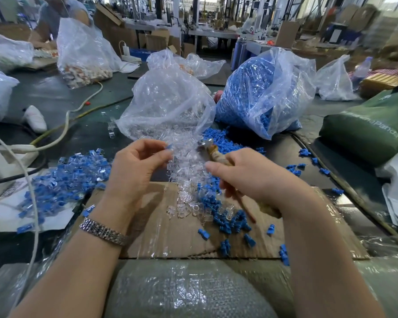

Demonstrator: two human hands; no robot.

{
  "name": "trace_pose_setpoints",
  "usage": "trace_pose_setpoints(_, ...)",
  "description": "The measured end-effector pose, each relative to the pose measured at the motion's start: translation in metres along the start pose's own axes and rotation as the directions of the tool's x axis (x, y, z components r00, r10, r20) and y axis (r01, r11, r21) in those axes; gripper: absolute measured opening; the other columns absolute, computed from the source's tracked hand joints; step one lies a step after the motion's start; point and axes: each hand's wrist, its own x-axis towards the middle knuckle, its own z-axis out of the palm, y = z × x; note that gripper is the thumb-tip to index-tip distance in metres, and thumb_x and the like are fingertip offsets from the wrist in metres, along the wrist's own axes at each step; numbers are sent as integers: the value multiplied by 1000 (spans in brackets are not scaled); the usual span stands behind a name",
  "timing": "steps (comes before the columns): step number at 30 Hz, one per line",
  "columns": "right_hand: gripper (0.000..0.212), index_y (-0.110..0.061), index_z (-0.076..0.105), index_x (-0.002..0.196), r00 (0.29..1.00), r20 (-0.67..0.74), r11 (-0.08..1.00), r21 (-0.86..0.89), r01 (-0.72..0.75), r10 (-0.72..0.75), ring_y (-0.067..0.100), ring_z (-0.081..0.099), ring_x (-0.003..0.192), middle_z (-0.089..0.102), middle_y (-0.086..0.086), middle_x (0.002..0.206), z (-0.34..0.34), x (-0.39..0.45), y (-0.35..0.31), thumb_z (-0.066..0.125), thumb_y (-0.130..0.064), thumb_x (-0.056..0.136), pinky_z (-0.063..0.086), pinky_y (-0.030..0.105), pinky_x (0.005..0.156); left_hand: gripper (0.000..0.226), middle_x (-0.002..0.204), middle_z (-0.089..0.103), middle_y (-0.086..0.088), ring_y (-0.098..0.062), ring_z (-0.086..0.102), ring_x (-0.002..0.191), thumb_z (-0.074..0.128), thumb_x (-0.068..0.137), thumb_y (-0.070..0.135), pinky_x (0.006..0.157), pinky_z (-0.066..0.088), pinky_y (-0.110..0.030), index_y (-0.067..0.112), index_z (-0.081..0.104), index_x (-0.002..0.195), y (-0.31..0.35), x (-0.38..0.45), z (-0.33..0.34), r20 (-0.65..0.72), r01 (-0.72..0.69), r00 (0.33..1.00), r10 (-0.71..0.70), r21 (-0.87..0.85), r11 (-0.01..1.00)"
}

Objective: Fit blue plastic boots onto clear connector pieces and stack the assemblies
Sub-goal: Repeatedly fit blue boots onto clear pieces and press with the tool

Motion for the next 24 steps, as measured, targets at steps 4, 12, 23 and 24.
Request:
trace_pose_setpoints(4, 36, -17, 52, 72, 968, -233, 944, -287, -162, 95, 20, 57, 65, 60, 2, 69, -19, 4, 24, 61, -44, 95, 40, 32, 56, 20, 101, 64, -5, -30, 63, 99, 67, 84, 7, 88, 52, -45, 27, 65, 87, -2, 6, -21, -350, 67, 906, 239, 674, 735)
trace_pose_setpoints(12, 30, -16, 54, 78, 912, -272, 810, -428, -401, 307, 23, 59, 74, 59, 4, 79, -7, 7, 60, 65, -42, 90, 38, 32, 56, 25, 108, 66, 5, -14, 63, 99, 65, 91, 11, 86, 54, -32, 25, 72, 111, -11, -7, 7, 195, -231, 973, 124, 813, 534)
trace_pose_setpoints(23, 27, -24, 64, 108, 949, -314, 861, -477, -175, 18, 23, 58, 112, 63, -1, 113, 17, 13, 30, 67, -47, 94, 48, 46, 98, 14, 94, 62, 5, -13, 59, 87, 80, 86, 24, 76, 43, -27, 22, 71, 96, -21, 1, 8, 198, -219, 976, 96, 843, 492)
trace_pose_setpoints(24, 19, -24, 68, 101, 955, -296, 880, -455, -132, -10, 22, 63, 104, 68, -2, 105, 21, 14, 26, 67, -43, 95, 51, 44, 94, 13, 93, 61, 4, -13, 58, 86, 80, 86, 26, 76, 41, -27, 22, 72, 95, -21, 1, 7, 197, -216, 976, 91, 846, 488)
